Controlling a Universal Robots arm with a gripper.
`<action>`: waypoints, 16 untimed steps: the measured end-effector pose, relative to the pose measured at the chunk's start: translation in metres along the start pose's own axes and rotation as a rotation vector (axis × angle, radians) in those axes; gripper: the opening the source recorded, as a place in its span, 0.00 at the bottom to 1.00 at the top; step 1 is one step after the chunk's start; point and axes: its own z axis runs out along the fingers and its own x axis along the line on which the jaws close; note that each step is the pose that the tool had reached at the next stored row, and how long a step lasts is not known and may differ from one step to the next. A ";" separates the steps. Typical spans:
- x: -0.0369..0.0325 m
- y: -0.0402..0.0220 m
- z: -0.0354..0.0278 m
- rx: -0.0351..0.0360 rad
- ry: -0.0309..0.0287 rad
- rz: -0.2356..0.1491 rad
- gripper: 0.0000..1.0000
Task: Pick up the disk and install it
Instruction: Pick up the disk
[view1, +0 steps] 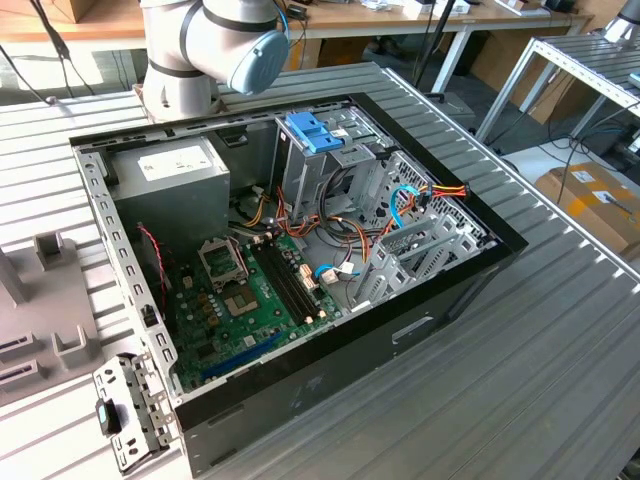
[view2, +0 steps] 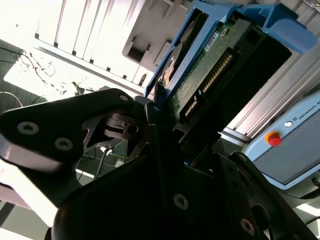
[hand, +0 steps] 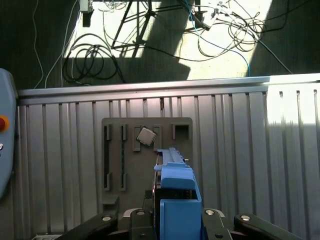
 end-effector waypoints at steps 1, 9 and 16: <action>0.0000 -0.0006 0.0000 0.0000 0.0000 0.000 0.36; -0.0003 -0.0059 -0.0002 0.0000 0.0000 0.000 0.36; -0.0006 -0.0109 -0.0005 0.0000 0.0000 0.000 0.36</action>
